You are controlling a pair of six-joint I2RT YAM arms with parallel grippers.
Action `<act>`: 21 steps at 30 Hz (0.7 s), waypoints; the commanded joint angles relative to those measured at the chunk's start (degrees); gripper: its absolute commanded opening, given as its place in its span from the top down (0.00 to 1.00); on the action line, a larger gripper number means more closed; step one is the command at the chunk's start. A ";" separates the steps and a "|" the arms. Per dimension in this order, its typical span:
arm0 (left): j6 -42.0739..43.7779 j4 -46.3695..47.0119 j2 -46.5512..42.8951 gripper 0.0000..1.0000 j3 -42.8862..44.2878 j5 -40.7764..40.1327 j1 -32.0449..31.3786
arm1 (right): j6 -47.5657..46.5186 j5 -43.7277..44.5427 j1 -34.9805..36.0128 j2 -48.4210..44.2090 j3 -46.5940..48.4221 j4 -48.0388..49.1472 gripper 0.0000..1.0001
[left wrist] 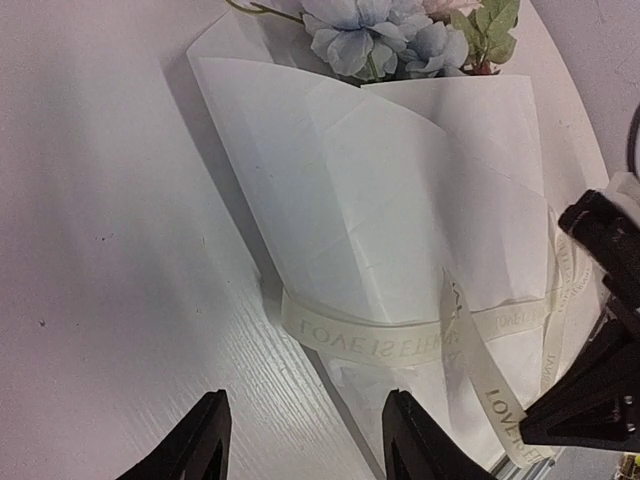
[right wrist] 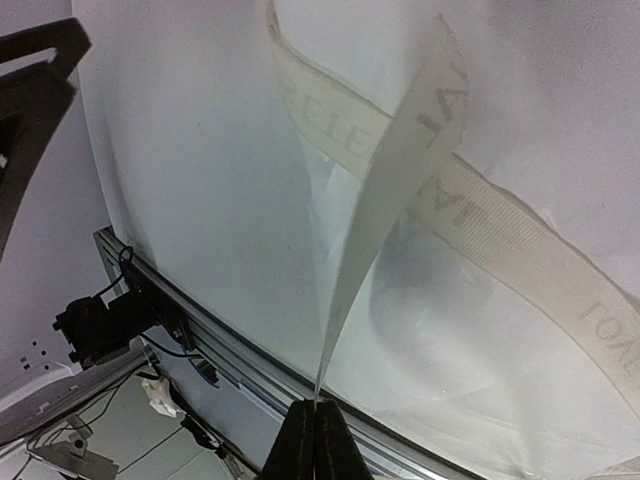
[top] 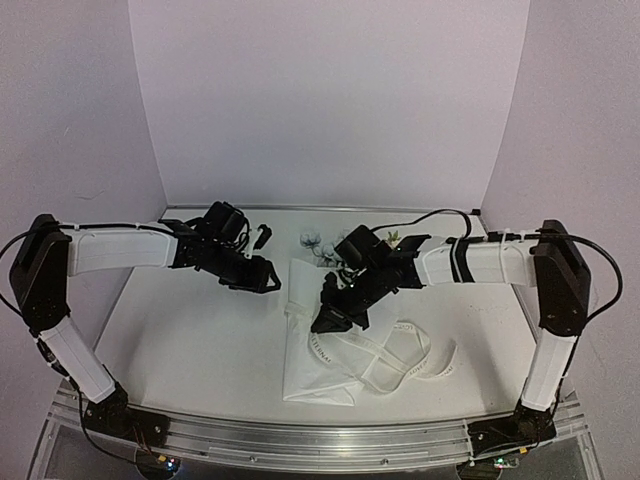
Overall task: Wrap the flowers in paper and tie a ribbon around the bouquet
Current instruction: Cross the ribbon over the folded bouquet.
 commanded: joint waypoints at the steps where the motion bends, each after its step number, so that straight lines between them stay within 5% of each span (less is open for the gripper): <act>1: -0.72 -0.16 -2.87 0.46 -0.37 1.33 0.12 | 9.22 -1.81 0.78 1.61 -2.50 8.99 1.00; 12: -0.29 0.64 -2.59 0.47 -1.33 1.62 0.38 | 16.02 -1.80 2.24 0.17 -10.13 16.64 1.00; 21: -0.32 1.16 -1.97 0.47 -1.60 2.46 0.47 | 10.23 -3.66 4.18 -3.01 -10.02 11.56 1.00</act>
